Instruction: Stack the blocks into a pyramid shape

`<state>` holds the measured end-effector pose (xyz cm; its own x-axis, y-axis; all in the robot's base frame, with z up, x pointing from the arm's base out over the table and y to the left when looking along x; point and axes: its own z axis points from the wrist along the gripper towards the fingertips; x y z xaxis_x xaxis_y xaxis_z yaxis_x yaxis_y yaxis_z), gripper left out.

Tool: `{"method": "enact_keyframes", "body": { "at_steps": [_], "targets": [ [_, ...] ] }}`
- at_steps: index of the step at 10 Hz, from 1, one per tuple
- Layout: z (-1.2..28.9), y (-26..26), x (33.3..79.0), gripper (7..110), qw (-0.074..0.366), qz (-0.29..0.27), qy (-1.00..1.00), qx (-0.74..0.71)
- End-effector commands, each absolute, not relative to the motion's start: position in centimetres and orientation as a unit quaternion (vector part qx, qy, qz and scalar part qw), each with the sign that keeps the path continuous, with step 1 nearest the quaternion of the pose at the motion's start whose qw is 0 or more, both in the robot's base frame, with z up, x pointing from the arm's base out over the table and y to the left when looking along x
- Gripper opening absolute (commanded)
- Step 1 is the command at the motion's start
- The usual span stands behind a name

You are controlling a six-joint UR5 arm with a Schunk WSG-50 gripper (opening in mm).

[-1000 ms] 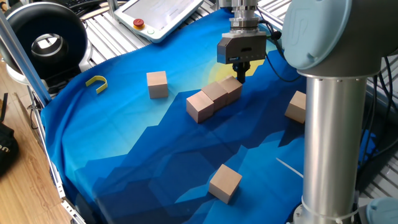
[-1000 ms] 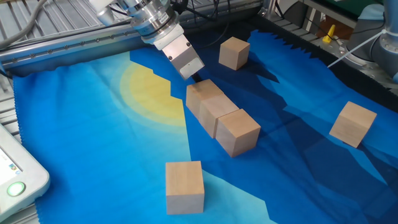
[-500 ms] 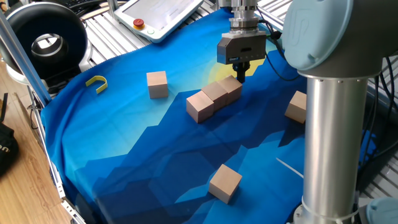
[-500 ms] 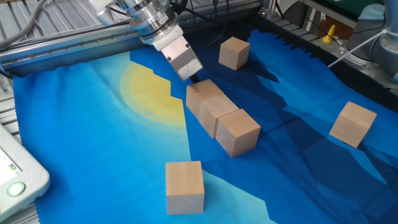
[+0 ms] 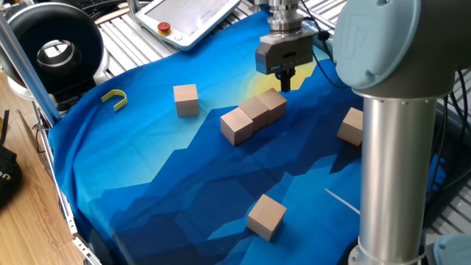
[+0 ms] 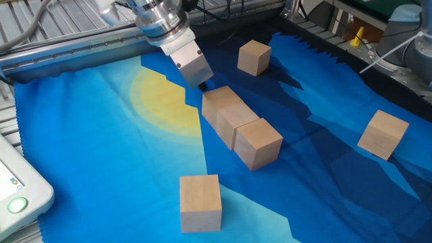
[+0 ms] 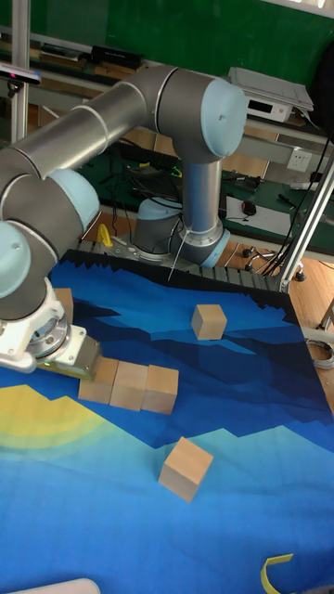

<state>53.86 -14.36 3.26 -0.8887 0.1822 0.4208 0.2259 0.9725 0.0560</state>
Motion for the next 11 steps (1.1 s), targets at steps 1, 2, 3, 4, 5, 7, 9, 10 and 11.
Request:
{"method": "enact_keyframes", "body": {
  "at_steps": [1, 2, 3, 4, 5, 7, 9, 10, 11],
  "targets": [
    [5.1, -13.4, 56.1, 7, 0.18, -0.043, -0.979, -0.091],
    [5.6, -13.1, 56.9, 7, 0.172, -0.044, -0.98, -0.087],
    [6.0, -12.6, 57.4, 7, 0.168, -0.049, -0.981, -0.085],
    [6.3, -12.1, 57.7, 7, 0.163, -0.054, -0.981, -0.085],
    [6.6, -11.6, 58.0, 7, 0.158, -0.058, -0.982, -0.083],
    [6.8, -11.5, 58.9, 7, 0.146, -0.058, -0.984, -0.079],
    [7.4, -10.7, 60.0, 7, 0.145, -0.08, -0.983, -0.073],
    [7.4, -10.0, 60.9, 7, 0.139, -0.094, -0.983, -0.072],
    [7.2, -9.0, 61.9, 7, 0.136, -0.106, -0.982, -0.075]
  ]
}}
